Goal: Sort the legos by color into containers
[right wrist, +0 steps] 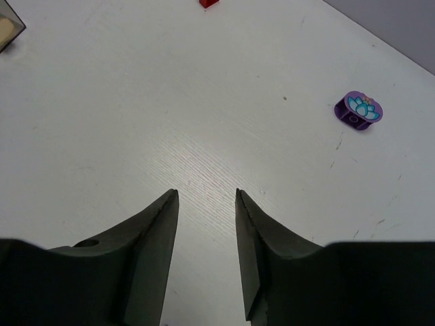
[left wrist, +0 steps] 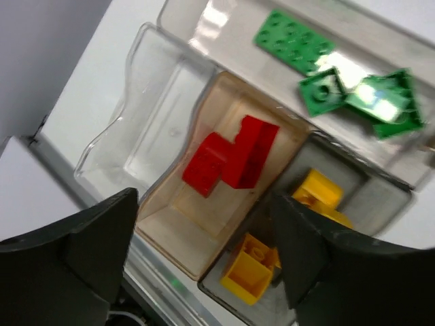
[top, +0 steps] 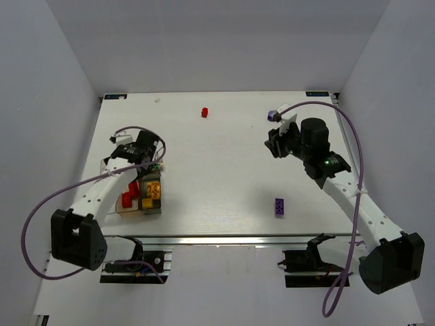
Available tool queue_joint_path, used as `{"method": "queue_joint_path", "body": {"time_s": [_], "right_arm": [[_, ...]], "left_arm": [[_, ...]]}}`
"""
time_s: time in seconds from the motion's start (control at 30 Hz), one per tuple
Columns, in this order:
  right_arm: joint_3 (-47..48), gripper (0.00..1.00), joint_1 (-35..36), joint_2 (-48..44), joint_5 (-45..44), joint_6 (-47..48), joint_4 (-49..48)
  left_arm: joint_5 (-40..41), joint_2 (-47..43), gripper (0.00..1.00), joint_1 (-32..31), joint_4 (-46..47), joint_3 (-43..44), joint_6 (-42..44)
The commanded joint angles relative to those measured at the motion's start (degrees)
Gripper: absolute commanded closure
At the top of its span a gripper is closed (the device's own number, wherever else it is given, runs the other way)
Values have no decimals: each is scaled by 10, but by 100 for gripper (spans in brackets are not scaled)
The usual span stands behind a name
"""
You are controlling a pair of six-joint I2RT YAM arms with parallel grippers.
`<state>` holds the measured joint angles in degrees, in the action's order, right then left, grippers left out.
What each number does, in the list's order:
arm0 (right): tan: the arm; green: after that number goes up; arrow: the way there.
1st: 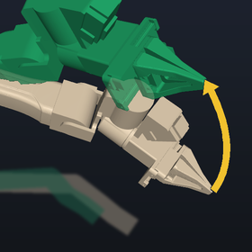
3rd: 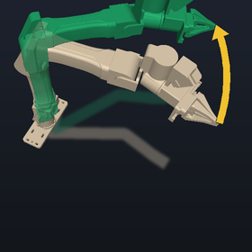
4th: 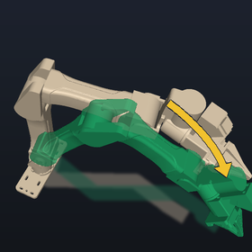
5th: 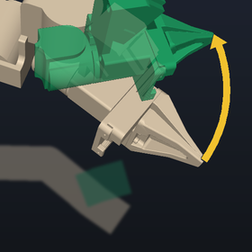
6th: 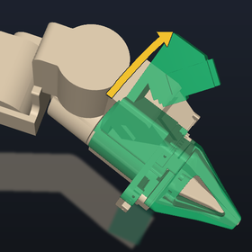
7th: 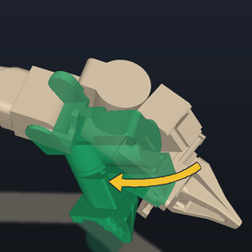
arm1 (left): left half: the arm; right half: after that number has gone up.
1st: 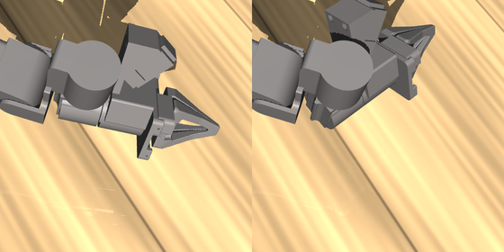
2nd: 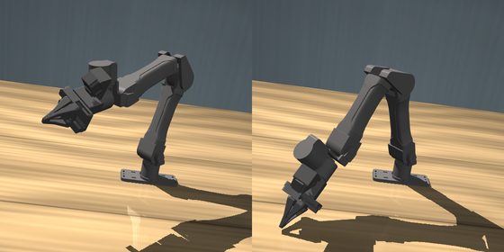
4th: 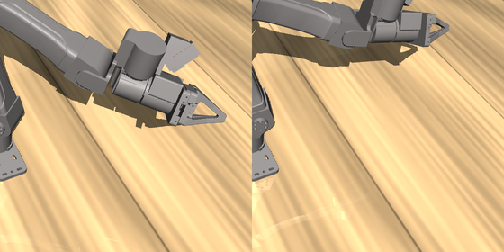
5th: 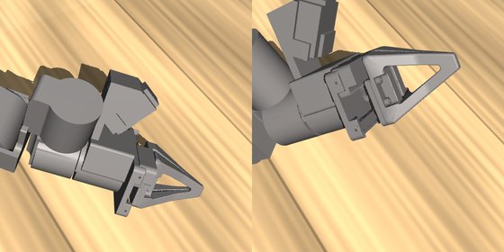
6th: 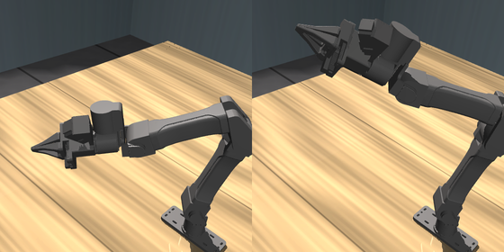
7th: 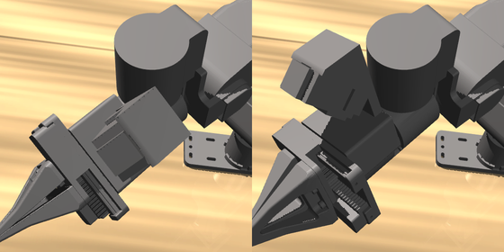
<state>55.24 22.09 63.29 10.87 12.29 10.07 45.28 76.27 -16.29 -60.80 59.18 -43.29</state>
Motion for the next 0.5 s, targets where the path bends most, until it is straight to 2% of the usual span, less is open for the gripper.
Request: {"method": "queue_joint_path", "body": {"time_s": [0.0,0.03,0.07,0.1,0.13,0.17,0.2,0.23,0.3,0.33,0.37,0.4,0.43,0.47], "right_arm": [[5,56,-19,12,-2,-12,-21],[7,60,-21,22,-2,-16,-21],[14,64,-36,27,0,-25,-19],[16,79,-38,32,5,-29,-16],[20,88,-44,47,11,-33,-12],[27,96,-54,53,22,-41,-10],[29,100,-62,59,28,-43,-6],[30,100,-68,68,33,-44,-5],[34,100,-84,73,51,-43,-6],[35,93,-93,79,56,-41,-3],[37,82,-98,82,67,-39,0],[44,46,-104,84,77,-33,4],[47,32,-127,86,83,-33,16],[49,20,-136,86,93,-33,21]], "left_arm": [[-32,-77,15,-11,47,30,17],[-68,-95,26,-11,79,24,62],[-113,-114,62,-11,121,15,94],[-169,-152,80,-6,225,-1,132],[-290,-166,96,-6,278,-41,191],[-355,-174,100,0,336,-61,211],[-413,-173,100,0,435,-77,230],[-488,-142,100,0,470,-84,244],[-556,-75,99,0,542,-64,264],[-611,8,96,0,552,-18,283],[-641,52,91,0,562,10,290],[-669,96,77,0,568,42,294],[-687,140,72,0,565,75,297],[-707,218,67,0,559,146,298]]}}
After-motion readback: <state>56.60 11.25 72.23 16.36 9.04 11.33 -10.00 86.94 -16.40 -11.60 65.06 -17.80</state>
